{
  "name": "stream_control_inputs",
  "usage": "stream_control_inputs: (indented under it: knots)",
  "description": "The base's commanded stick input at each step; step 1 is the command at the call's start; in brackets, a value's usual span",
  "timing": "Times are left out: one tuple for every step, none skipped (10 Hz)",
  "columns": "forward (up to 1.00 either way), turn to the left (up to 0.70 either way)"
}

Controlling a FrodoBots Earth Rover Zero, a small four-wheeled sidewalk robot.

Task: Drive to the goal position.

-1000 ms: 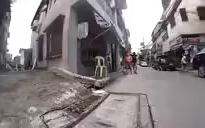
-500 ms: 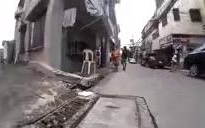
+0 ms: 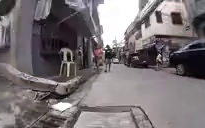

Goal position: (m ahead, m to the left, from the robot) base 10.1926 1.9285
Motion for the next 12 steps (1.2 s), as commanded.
stream_control_inputs:
  knots:
    - [1.0, 0.0]
    - [1.0, 0.0]
    - [1.0, 0.0]
    - [1.0, 0.0]
    - [1.0, 0.0]
    - [1.0, 0.0]
    - [1.0, 0.0]
    - [1.0, 0.0]
    - [1.0, 0.0]
    - [1.0, 0.0]
    - [1.0, 0.0]
    - [1.0, 0.0]
